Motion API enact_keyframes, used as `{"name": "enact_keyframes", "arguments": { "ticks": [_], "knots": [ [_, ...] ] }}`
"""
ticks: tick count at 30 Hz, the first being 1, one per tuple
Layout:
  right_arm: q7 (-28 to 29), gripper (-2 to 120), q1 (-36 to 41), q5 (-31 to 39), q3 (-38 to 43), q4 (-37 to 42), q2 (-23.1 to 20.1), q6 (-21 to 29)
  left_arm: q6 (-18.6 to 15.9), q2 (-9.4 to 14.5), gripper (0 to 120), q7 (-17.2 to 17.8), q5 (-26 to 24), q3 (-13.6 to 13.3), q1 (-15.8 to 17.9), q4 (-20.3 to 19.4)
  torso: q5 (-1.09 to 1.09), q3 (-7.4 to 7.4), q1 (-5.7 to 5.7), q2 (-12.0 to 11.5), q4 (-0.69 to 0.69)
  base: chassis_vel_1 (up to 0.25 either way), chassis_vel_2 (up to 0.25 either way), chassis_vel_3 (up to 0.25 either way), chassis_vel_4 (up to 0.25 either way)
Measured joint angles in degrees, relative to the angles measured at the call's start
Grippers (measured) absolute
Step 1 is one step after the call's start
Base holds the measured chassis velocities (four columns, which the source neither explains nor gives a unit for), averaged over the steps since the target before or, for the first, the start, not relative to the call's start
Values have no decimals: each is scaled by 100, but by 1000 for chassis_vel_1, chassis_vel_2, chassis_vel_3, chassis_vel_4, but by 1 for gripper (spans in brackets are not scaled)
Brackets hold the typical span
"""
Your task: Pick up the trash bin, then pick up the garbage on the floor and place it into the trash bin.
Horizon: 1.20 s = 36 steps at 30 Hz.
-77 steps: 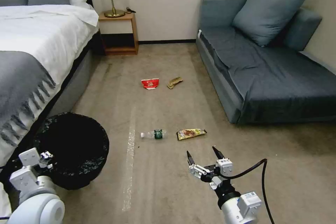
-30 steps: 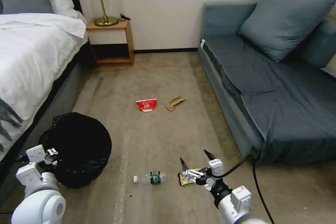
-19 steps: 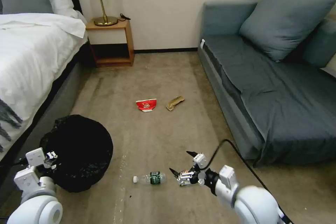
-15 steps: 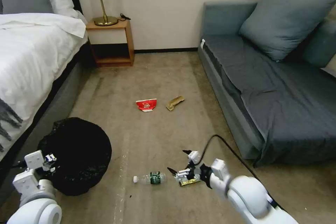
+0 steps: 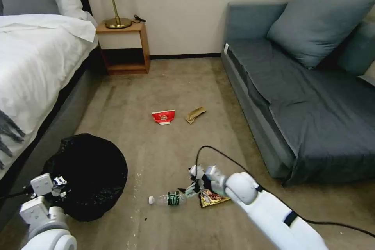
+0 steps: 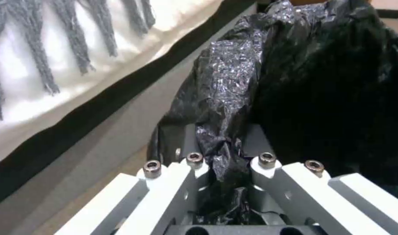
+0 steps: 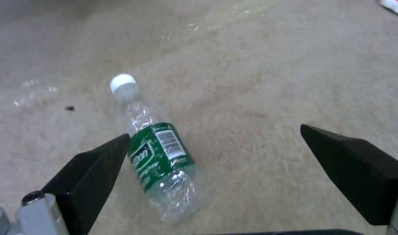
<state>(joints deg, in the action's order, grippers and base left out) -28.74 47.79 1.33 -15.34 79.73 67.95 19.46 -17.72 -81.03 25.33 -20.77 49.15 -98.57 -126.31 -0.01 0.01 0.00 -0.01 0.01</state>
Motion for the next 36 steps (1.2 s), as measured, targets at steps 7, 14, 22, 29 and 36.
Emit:
{"name": "enact_keyframes", "arguments": {
  "ticks": [7,14,22,29,36],
  "knots": [
    [-15,100,-478,-173,-463,-646,303,-167,59,-48,7,3,75,105,0,-30,0,0,0,0,-1,0,0,0,0],
    [-60,100,-566,-423,-864,-1005,622,-263,139,-14,7,-34,79,205,4,-30,-1,-1,0,0,-1,0,0,0,0],
    [-32,100,-574,-651,-1131,-1420,967,-369,191,6,7,-43,0,250,-29,-28,0,0,0,0,-1,0,0,0,0],
    [75,100,-733,-903,-1186,-2212,1326,-611,252,-31,7,-44,-21,251,-117,-72,0,0,0,0,0,0,0,0,0],
    [101,100,-785,-990,-1101,-2516,1378,-680,253,-32,7,-44,-42,252,-135,-123,0,0,0,0,-1,0,0,0,0]
  ]
}}
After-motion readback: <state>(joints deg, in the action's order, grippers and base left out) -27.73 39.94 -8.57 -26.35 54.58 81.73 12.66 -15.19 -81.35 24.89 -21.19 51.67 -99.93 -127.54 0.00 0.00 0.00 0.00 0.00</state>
